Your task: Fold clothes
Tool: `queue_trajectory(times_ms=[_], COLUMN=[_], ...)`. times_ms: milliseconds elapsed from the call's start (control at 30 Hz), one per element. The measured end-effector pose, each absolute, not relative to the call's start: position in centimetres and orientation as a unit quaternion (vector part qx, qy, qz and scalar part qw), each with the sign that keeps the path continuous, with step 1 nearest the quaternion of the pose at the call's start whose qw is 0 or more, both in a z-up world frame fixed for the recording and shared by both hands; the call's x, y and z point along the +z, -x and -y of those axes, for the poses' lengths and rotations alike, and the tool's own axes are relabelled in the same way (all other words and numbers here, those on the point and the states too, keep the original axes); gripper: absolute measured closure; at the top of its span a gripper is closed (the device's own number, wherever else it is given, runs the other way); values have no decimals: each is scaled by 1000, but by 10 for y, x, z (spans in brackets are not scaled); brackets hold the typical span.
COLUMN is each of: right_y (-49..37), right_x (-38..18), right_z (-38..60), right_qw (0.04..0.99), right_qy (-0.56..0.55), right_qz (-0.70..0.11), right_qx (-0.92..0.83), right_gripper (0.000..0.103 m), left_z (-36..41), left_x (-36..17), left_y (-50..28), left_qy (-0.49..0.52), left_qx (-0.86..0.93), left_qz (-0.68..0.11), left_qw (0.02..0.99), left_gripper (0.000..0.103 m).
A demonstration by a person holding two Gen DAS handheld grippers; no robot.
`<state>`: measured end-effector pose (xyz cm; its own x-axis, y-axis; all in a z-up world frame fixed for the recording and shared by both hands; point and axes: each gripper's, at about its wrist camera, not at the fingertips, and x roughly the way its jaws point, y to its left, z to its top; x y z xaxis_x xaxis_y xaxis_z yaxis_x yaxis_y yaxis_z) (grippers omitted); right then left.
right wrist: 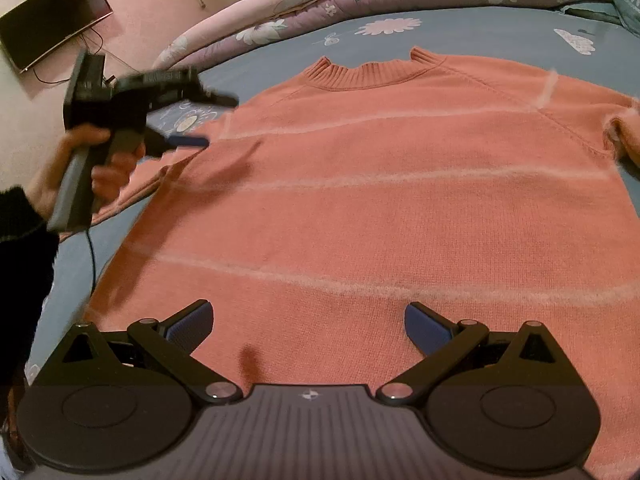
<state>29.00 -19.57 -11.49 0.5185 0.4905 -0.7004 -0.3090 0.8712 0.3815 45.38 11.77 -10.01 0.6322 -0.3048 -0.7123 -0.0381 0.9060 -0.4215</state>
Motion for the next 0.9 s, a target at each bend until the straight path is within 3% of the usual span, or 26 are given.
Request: queue_trajectory(times_ms=[100,300,467,900], right_y=[-290,-290,-289,-289], right_x=[-115,-114,-113,-110], right_z=[195,195,195,199], right_qw=[865,864,863,855], right_qy=[-102,-101,-100,-121], right_qz=[-433,-435,-438,-451], right_qx=[232,231,230,223], right_gripper=[0,0,0,0], left_z=[-129,-134,-128,-122], left_x=[-106,-80,-105,-94], left_y=[-444,-409,-409,-334], left_qy=[198,281,238,247], left_qx=[-53,-114,-51,-43], left_qz=[-421,-385,-428,-431], left_qw=[883,872,871,867], left_gripper=[19,18,22,19])
